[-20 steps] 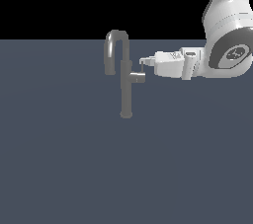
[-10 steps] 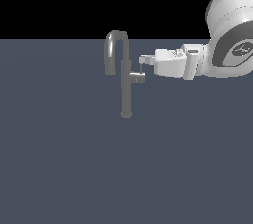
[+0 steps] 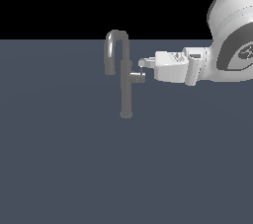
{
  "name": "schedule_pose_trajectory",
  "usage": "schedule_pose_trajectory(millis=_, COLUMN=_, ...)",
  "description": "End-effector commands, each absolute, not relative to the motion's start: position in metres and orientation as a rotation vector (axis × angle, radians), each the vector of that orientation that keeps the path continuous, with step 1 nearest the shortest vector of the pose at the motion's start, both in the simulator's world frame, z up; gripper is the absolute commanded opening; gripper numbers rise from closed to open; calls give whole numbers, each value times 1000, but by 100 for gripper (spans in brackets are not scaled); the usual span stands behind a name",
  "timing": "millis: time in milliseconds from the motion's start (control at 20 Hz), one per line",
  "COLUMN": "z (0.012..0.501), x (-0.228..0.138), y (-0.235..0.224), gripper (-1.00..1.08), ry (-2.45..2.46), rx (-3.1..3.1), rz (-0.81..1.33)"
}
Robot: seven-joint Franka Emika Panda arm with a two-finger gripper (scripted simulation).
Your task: Turn on the faucet by rotating a designated handle.
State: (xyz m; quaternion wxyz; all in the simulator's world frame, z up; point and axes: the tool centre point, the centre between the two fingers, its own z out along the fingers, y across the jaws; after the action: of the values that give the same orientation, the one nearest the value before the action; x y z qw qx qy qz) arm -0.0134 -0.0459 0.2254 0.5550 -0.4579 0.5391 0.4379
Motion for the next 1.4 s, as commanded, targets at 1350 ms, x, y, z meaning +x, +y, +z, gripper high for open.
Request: schedule_pose_trajectory(millis=1350, z=135, x=-32, y=-42, gripper=-100, ry=1290, rx=-1069, rz=1060)
